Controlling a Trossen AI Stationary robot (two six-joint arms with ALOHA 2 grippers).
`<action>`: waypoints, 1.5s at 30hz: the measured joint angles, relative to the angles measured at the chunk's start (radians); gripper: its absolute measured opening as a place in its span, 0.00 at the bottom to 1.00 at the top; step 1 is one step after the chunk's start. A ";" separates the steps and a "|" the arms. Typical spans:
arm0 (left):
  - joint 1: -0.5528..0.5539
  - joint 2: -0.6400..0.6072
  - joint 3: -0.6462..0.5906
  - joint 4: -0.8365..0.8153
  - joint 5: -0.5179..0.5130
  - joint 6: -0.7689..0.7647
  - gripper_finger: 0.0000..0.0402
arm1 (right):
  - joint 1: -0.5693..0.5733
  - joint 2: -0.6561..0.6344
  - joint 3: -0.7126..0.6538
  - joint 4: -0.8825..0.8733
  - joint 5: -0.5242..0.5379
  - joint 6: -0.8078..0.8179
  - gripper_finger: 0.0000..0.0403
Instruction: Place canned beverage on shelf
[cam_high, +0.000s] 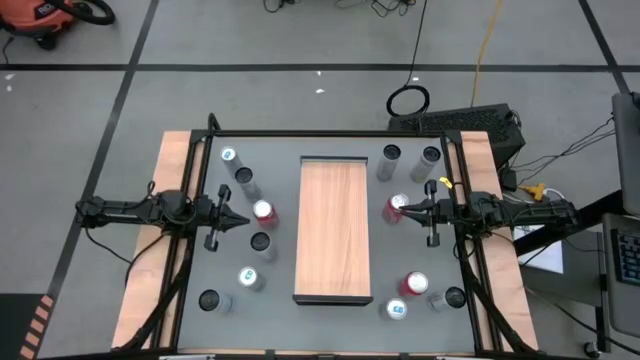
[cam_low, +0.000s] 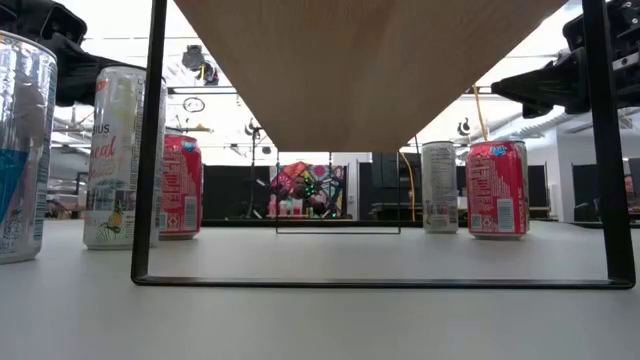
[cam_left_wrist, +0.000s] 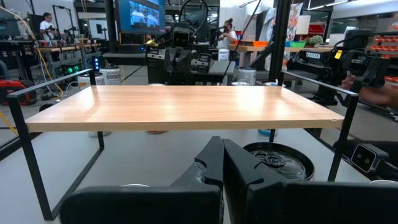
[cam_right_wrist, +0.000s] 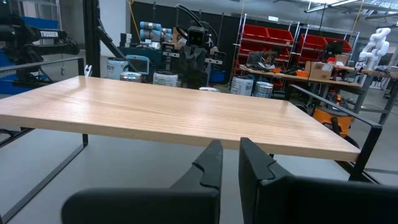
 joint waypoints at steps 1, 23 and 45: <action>0.000 0.000 0.000 0.000 0.000 0.000 0.00 | 0.000 0.000 0.000 0.000 0.000 0.000 0.00; 0.000 0.000 0.000 0.000 0.000 0.001 0.00 | 0.000 0.000 0.000 0.003 0.000 0.000 0.00; 0.000 0.000 0.000 0.000 0.000 0.000 0.00 | 0.000 0.092 0.147 -0.064 0.005 0.036 0.00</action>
